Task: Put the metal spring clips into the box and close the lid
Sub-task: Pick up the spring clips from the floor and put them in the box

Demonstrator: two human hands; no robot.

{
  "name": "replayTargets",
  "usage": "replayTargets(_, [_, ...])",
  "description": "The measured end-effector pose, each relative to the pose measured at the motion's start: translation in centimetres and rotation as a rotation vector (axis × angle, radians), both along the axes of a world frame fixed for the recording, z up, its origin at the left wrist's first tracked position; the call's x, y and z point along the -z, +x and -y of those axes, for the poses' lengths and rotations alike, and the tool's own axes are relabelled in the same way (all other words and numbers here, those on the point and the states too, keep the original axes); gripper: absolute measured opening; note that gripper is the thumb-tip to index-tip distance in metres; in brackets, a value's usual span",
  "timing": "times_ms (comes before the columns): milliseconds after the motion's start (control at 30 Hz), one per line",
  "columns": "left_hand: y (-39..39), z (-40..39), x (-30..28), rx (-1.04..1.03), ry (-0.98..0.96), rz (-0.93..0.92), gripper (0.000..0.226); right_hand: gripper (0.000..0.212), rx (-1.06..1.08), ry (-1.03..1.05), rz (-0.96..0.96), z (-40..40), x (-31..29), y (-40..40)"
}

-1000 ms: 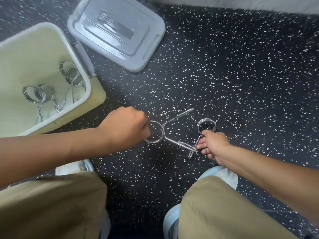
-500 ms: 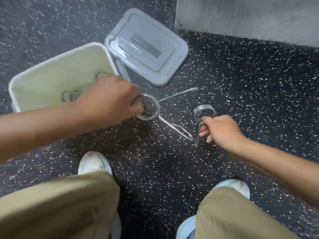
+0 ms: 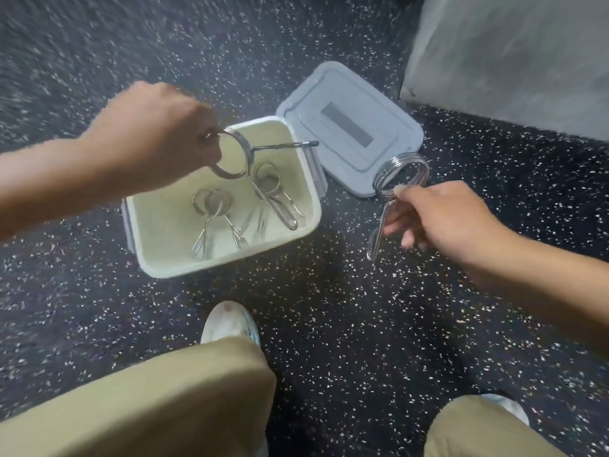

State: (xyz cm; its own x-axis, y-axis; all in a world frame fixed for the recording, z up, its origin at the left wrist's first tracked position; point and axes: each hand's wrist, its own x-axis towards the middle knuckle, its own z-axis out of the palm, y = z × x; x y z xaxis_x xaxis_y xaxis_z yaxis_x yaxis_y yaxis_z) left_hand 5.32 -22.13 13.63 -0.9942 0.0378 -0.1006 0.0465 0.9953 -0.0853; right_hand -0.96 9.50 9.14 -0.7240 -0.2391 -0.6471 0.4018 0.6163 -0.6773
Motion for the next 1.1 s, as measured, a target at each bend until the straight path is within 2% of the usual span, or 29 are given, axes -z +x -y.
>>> replayTargets(233, [1.2, 5.0, 1.7, -0.026, -0.145, 0.125, 0.021, 0.041, -0.140, -0.073, 0.016, 5.6, -2.2, -1.5])
replayTargets(433, [1.5, 5.3, 4.0, -0.067, -0.253, 0.283, 0.014, 0.039, -0.214, -0.149, 0.036, 12.5, -2.9, -2.7])
replayTargets(533, [1.8, 4.5, 6.1, -0.049, -0.303, 0.379, 0.011, 0.036, -0.221, -0.151, 0.108, 15.7, -1.6, -1.8])
replayTargets(633, [2.2, 4.2, 8.6, -0.023, -0.359, 0.427, 0.016, 0.029, -0.211, -0.175, 0.291, 17.8, -0.4, -0.4])
replayTargets(700, [2.2, 4.4, 9.9, -0.008, -0.364, 0.430, 0.022, 0.036, -0.185, -0.167, 0.395, 18.4, 0.7, 0.6])
replayTargets(867, [2.4, 4.8, 11.5, -0.012, -0.383, 0.474, 0.014, 0.040, -0.094, -0.085, 0.436, 18.7, 4.6, 2.3])
replayTargets(967, [2.8, 4.3, 12.0, -0.012, -0.410, 0.531, 0.012, 0.039, -0.062, -0.072, 0.564, 19.2, 6.3, 2.2])
replayTargets(1033, [2.8, 4.1, 12.3, 0.003, -0.431, 0.506, 0.015, 0.042, -0.041, -0.061, 0.621, 19.7, 7.6, 2.3])
replayTargets(1100, [2.6, 4.1, 12.5, -0.007, -0.416, 0.484, 0.017, 0.044, -0.012, -0.003, 0.587, 20.1, 8.8, 2.3])
